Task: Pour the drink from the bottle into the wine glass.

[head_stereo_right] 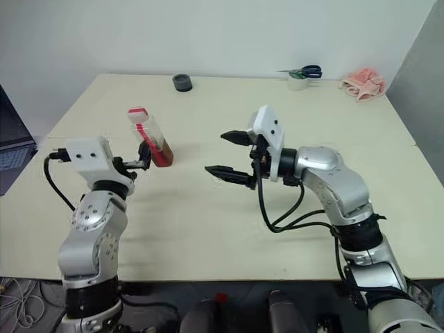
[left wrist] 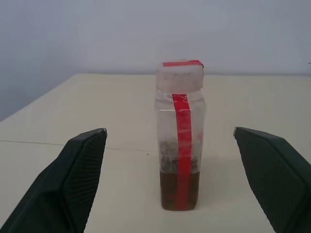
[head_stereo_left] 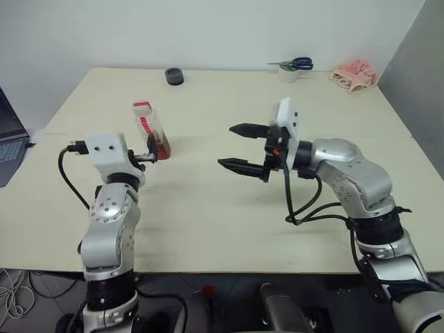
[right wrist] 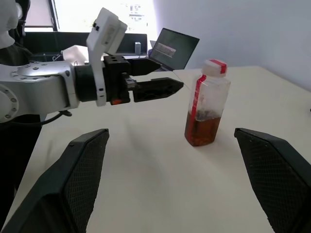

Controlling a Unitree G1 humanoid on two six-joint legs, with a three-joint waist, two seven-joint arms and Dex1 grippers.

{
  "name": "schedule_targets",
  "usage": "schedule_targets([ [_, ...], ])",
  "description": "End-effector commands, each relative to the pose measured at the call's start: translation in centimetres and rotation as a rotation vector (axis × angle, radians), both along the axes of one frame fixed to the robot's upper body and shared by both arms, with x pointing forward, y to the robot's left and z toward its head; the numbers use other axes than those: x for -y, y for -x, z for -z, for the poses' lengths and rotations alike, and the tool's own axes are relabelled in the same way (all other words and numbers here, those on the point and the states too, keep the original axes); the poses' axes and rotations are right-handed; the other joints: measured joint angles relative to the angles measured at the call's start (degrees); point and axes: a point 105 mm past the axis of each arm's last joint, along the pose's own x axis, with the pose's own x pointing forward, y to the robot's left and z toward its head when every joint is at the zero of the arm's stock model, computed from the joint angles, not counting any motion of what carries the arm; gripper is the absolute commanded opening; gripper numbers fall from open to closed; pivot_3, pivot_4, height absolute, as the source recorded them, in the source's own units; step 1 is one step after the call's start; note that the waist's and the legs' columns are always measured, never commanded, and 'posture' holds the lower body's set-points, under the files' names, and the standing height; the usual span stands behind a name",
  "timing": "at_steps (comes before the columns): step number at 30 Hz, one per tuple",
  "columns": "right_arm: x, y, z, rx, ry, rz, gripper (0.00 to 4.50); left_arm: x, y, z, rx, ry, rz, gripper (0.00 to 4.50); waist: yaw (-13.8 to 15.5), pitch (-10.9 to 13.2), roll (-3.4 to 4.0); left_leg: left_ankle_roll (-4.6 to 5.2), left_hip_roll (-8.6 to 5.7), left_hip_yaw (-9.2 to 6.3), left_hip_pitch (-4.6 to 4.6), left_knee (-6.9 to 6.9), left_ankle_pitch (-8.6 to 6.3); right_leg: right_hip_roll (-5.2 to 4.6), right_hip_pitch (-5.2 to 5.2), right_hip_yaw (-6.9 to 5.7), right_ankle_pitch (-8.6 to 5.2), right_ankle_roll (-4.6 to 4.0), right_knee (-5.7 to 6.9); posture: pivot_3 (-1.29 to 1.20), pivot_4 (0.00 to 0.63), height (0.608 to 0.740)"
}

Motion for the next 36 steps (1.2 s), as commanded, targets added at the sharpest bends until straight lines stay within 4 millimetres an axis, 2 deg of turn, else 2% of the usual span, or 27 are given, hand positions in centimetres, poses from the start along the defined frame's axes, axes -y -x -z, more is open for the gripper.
schedule_targets([
  [1,-0.9,0.5,-1.4,0.066,-0.024,-0.044,4.40,0.0,-1.2,-0.7,0.021,-0.022,-0.019,4.50,0.0,0.0,0.00,0.00,0.00,-0.01,0.00,0.00,0.00,0.00,0.00,-0.01,0.02,-0.04,0.00,0.00,0.150,0.740],
  [9,-1.4,0.0,-1.5,0.074,-0.048,-0.029,4.40,0.3,-4.1,-1.2,0.029,-0.008,-0.003,4.50,0.1,0.0,0.00,-0.01,-0.01,-0.31,-0.08,0.03,0.00,-0.08,0.00,-0.37,0.14,-0.24,0.10,0.00,0.150,0.740],
  [18,-1.4,-0.3,-1.5,0.080,-0.053,-0.010,4.40,0.2,-6.3,-2.2,0.043,-0.033,0.035,4.50,0.1,0.0,0.00,-0.02,-0.02,-0.56,-0.12,0.04,0.01,-0.10,0.01,-0.64,0.17,-0.29,0.14,0.00,0.150,0.740],
  [27,-1.2,-0.2,-1.3,0.075,-0.046,0.002,4.40,0.4,-7.8,-2.5,0.060,-0.076,0.081,4.50,0.1,0.0,0.00,-0.03,-0.04,-0.61,-0.13,0.04,0.01,-0.12,0.01,-0.70,0.17,-0.30,0.16,0.00,0.150,0.740],
  [36,-1.1,-0.2,-1.3,0.066,-0.059,0.021,4.40,0.8,-8.7,-1.6,0.047,-0.057,0.102,4.50,0.0,0.0,0.00,-0.03,-0.05,-0.66,-0.15,0.04,0.01,-0.12,0.01,-0.74,0.17,-0.30,0.16,0.00,0.150,0.740],
])
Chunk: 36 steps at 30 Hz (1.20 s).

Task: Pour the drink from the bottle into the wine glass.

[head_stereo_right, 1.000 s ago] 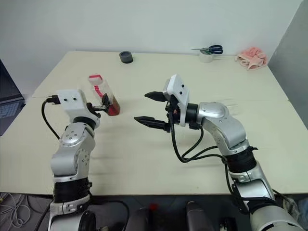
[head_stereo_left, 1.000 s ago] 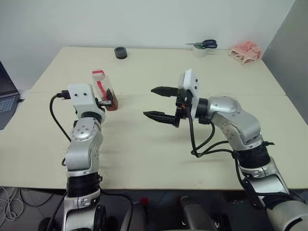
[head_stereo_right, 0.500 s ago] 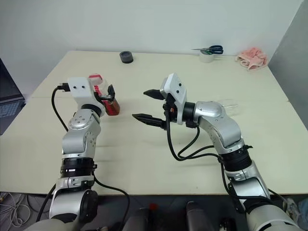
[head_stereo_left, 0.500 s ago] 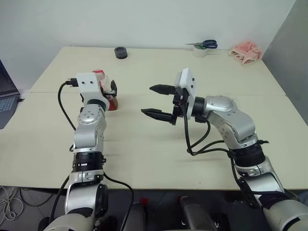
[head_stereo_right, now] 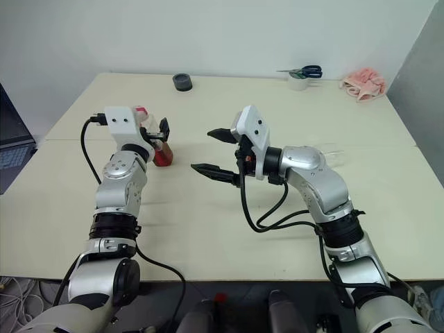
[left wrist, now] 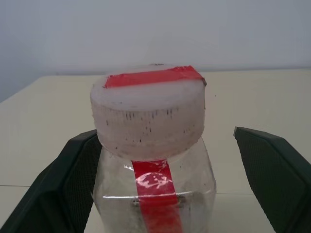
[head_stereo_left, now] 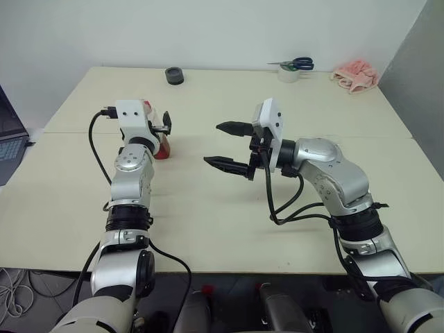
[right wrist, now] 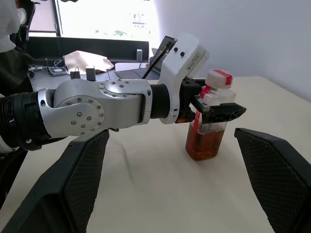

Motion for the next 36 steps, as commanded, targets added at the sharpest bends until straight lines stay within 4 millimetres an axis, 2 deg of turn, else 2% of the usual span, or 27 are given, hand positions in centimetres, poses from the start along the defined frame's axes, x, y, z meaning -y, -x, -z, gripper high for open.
schedule_targets([
  [1,0.2,0.4,-1.3,0.046,-0.034,0.005,4.40,0.5,-0.2,-1.9,0.066,-0.021,0.014,4.50,0.0,0.0,0.00,0.00,0.00,0.00,0.00,0.00,0.00,0.00,0.00,0.00,0.00,0.00,0.00,0.00,0.150,0.740],
  [4,0.2,0.5,-1.4,0.039,-0.042,0.003,4.40,0.8,-0.3,-1.7,0.060,-0.026,0.027,4.50,0.0,0.0,0.00,0.00,-0.01,-0.01,0.00,0.00,0.00,0.00,0.00,-0.01,0.00,0.00,0.01,0.00,0.150,0.740],
  [5,0.2,0.5,-1.4,0.038,-0.043,0.004,4.43,0.9,-0.4,-1.7,0.060,-0.029,0.030,4.31,0.0,0.0,0.00,0.00,-0.01,-0.01,-0.01,0.00,0.00,0.00,0.00,-0.01,0.00,0.00,0.01,0.00,0.150,0.740],
  [7,0.2,0.5,-1.4,0.039,-0.042,0.008,4.44,0.8,-0.4,-1.7,0.067,-0.034,0.029,3.90,0.0,0.0,0.00,0.00,-0.01,-0.02,-0.01,0.00,0.00,0.00,0.00,-0.02,0.00,0.00,0.01,0.00,0.150,0.740],
  [12,0.1,0.8,-1.5,0.044,-0.041,-0.003,4.44,0.4,0.0,-1.9,0.089,-0.042,0.010,2.36,0.0,0.0,0.00,0.00,0.00,-0.03,-0.01,0.00,0.00,0.00,0.00,-0.02,0.00,0.00,0.01,0.00,0.150,0.740],
  [13,0.1,0.9,-1.6,0.046,-0.041,0.001,4.44,0.1,0.2,-1.7,0.094,-0.044,-0.004,2.17,0.0,0.0,0.00,0.00,0.00,-0.04,-0.02,0.00,0.00,0.00,0.00,-0.03,0.00,0.00,0.01,0.00,0.150,0.740],
  [15,0.4,0.6,-1.9,0.054,-0.047,0.025,4.44,-0.4,0.8,-1.5,0.105,-0.055,-0.025,2.16,-0.1,0.0,0.00,0.00,0.00,-0.04,-0.02,0.00,0.00,-0.01,0.00,-0.02,0.00,0.00,0.00,0.00,0.150,0.740],
  [17,1.3,-0.2,-2.8,0.083,-0.070,0.107,4.44,-0.2,1.3,-1.8,0.115,-0.061,0.003,2.16,-0.1,0.0,0.00,0.00,0.02,-0.04,-0.02,0.00,0.00,-0.02,-0.01,-0.02,0.00,0.00,0.01,0.00,0.150,0.740],
  [18,1.7,-0.6,-3.4,0.064,-0.087,0.143,4.44,0.5,1.6,-2.3,0.119,-0.074,0.049,2.16,-0.1,0.0,0.00,0.00,0.01,-0.05,-0.02,0.00,0.00,-0.02,-0.01,-0.03,0.00,-0.01,0.02,0.00,0.150,0.740],
  [23,2.6,-0.8,-5.5,-0.032,-0.131,0.208,4.44,7.3,4.2,-4.3,0.071,-0.090,0.478,2.16,0.1,0.0,0.02,-0.05,-0.02,-0.13,-0.09,0.01,0.03,-0.05,-0.03,-0.09,0.00,-0.01,0.04,0.00,0.150,0.740],
  [26,2.2,-1.4,-4.5,-0.055,-0.048,0.274,4.44,10.0,6.0,-4.5,0.043,-0.081,0.675,2.16,0.1,0.0,0.02,-0.05,-0.04,-0.18,-0.13,0.00,0.03,-0.06,-0.01,-0.14,-0.01,-0.02,-0.02,0.00,0.150,0.740],
  [29,1.8,-1.7,-4.0,-0.094,-0.042,0.297,4.44,11.7,7.3,-4.0,0.028,-0.096,0.793,2.16,-0.1,0.0,0.02,-0.04,-0.05,-0.15,-0.10,0.00,0.03,-0.05,-0.02,-0.10,-0.01,-0.02,0.00,0.00,0.150,0.740],
  [36,2.2,-2.8,-3.3,-0.130,-0.079,0.401,4.44,12.9,8.0,-3.1,0.013,-0.132,0.874,2.16,-0.5,0.0,0.02,-0.03,0.04,-0.13,-0.06,-0.01,0.03,0.08,-0.04,-0.06,-0.04,-0.04,0.03,0.00,0.150,0.740],
])
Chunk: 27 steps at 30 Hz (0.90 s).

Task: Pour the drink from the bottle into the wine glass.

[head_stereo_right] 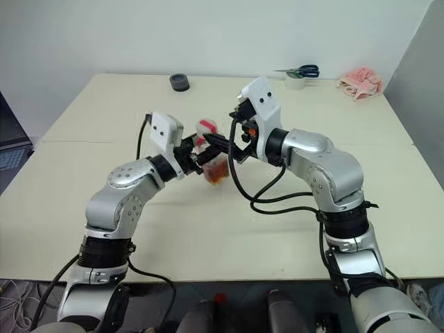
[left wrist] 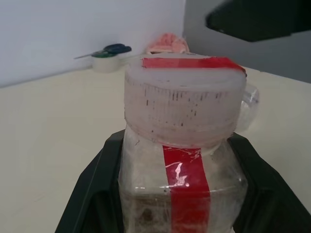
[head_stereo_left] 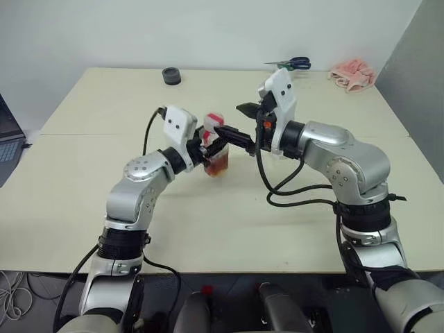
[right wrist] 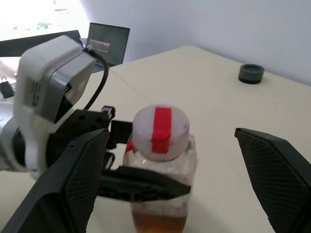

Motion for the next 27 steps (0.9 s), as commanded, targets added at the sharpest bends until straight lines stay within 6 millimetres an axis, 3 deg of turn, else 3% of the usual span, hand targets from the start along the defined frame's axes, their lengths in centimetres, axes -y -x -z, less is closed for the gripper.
schedule_targets([
  [1,0.4,-0.2,-1.1,0.034,-0.040,0.048,4.44,0.4,0.7,-2.0,0.093,-0.003,0.032,2.16,0.0,0.0,0.00,0.00,-0.02,0.01,0.00,0.00,0.00,-0.01,0.01,0.01,0.00,0.00,-0.01,0.00,0.150,0.740],
  [25,-1.3,0.2,-0.1,-0.017,-0.043,0.079,4.44,2.1,0.5,-1.4,0.109,-0.006,0.070,2.16,0.0,0.0,0.00,0.00,-0.02,0.02,-0.01,0.00,0.00,-0.02,0.00,0.01,-0.03,0.04,-0.02,0.00,0.150,0.740],
  [27,-1.2,0.0,0.0,-0.020,-0.041,0.088,4.05,2.1,0.5,-1.4,0.114,-0.008,0.072,2.16,0.0,0.0,0.00,0.00,-0.02,0.02,-0.01,0.00,0.00,-0.02,0.00,0.01,-0.03,0.05,-0.03,0.00,0.150,0.740],
])
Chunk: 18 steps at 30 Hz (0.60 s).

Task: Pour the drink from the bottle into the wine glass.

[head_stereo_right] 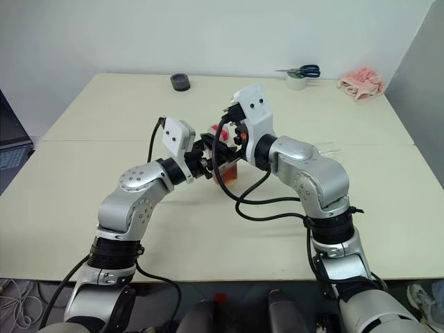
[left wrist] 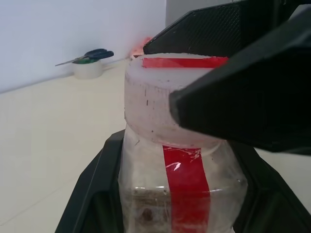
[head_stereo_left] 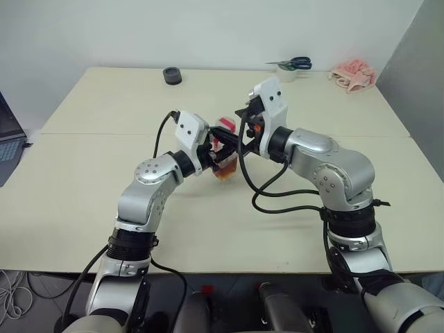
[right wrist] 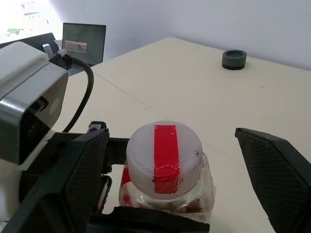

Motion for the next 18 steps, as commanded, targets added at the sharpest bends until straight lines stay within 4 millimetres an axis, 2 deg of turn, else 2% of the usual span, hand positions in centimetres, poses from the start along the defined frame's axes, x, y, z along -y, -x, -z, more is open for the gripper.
schedule_targets([
  [1,-0.1,0.2,-0.7,0.031,-0.009,0.004,3.80,0.5,0.2,-1.6,0.073,0.008,0.020,2.16,0.0,0.0,0.00,0.00,0.00,0.00,0.00,0.00,0.00,0.00,0.00,0.00,0.00,0.00,0.00,0.00,0.150,0.740],
  [6,0.0,-0.1,-0.5,0.031,0.005,0.020,2.04,0.4,0.3,-1.6,0.074,0.010,0.020,2.16,0.0,0.0,0.00,0.00,0.01,0.00,0.00,0.00,0.00,0.01,0.00,0.00,0.00,0.01,0.00,0.00,0.150,0.740],
  [7,0.0,-0.2,-0.4,0.031,0.006,0.020,1.82,0.4,0.3,-1.6,0.074,0.011,0.020,2.16,0.0,0.0,0.00,0.00,0.00,-0.01,-0.01,0.00,0.00,0.01,0.00,-0.01,0.00,0.01,0.00,0.00,0.150,0.740],
  [13,0.0,-0.6,-0.4,0.043,0.008,-0.011,1.84,0.5,0.4,-1.6,0.074,0.010,0.016,2.16,0.0,0.0,0.00,0.00,0.00,0.00,-0.01,0.00,0.00,0.00,0.00,-0.01,-0.01,0.01,-0.02,0.00,0.150,0.740],
  [18,-0.7,1.3,-1.0,0.125,0.028,-0.394,1.84,0.8,1.1,-1.6,0.060,0.020,0.061,2.16,0.0,0.0,0.00,0.00,-0.05,0.02,-0.01,0.00,0.00,-0.03,0.02,0.00,-0.12,0.21,-0.07,0.00,0.150,0.740],
])
